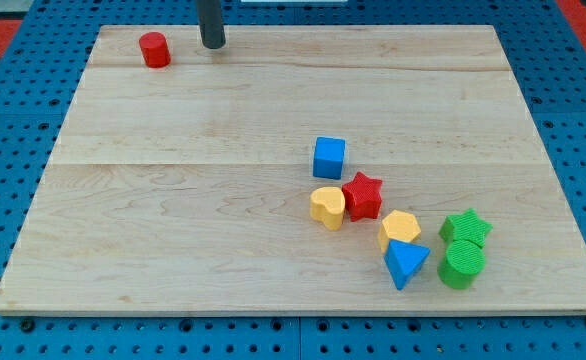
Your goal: Push the red star parallel to the right of the red circle
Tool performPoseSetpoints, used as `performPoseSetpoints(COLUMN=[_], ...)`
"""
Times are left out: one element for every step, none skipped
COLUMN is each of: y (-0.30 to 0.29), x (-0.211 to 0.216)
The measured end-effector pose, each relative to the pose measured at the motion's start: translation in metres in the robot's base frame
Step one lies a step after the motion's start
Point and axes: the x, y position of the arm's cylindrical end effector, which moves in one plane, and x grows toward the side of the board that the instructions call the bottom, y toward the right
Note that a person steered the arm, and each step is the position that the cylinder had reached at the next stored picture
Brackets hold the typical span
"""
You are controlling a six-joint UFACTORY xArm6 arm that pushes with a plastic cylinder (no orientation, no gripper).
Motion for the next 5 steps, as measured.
performPoseSetpoints(y=[-0.001, 0.012, 0.003, -0.044, -0.037], x=[0.000, 0.039, 0.083, 0.118, 0.164])
